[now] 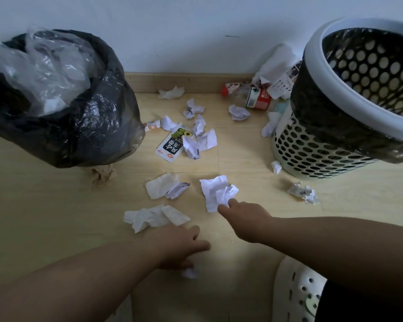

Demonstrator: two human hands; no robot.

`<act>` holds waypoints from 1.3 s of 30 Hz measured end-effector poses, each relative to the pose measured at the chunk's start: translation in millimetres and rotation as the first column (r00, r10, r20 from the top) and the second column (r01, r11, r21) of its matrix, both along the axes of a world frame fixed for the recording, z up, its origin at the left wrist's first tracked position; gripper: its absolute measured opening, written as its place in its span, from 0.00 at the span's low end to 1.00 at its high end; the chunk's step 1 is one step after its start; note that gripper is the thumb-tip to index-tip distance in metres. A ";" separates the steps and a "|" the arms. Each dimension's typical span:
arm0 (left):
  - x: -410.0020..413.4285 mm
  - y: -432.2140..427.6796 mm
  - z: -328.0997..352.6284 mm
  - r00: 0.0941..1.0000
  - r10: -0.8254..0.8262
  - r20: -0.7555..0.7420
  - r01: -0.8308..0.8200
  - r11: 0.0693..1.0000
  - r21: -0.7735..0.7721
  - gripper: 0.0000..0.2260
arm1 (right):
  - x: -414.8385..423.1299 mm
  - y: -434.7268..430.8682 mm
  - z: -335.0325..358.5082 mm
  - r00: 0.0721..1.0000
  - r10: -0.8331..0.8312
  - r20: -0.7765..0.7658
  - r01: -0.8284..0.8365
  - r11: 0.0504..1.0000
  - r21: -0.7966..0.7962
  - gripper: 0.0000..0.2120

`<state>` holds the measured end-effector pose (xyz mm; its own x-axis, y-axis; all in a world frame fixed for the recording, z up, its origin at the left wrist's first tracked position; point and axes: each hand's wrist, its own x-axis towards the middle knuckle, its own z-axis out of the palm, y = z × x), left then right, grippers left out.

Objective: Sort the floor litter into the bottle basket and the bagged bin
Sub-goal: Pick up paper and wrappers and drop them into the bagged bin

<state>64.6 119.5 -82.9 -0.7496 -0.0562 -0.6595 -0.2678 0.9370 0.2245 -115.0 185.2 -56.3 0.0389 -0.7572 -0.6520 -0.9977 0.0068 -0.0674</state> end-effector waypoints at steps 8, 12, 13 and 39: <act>4.9 7.5 -2.6 0.993 -0.001 0.115 0.005 0.999 -0.038 0.12 | -7.7 -16.3 4.0 0.985 -0.137 -0.101 0.124 0.985 -0.118 0.21; -2.9 3.4 1.9 0.992 0.113 0.062 -0.115 0.993 0.035 0.10 | -4.6 -35.6 -5.2 0.945 -0.309 -0.108 0.291 0.944 -0.154 0.24; -8.3 0.4 2.3 0.974 0.224 0.009 -0.224 0.974 0.034 0.10 | -4.4 -36.8 -7.8 0.940 -0.325 -0.105 0.311 0.941 -0.129 0.24; -62.9 23.1 -11.0 0.733 0.673 -0.098 -0.649 0.735 0.196 0.31 | -33.8 -20.4 8.5 0.878 -0.447 0.170 0.447 0.894 0.043 0.11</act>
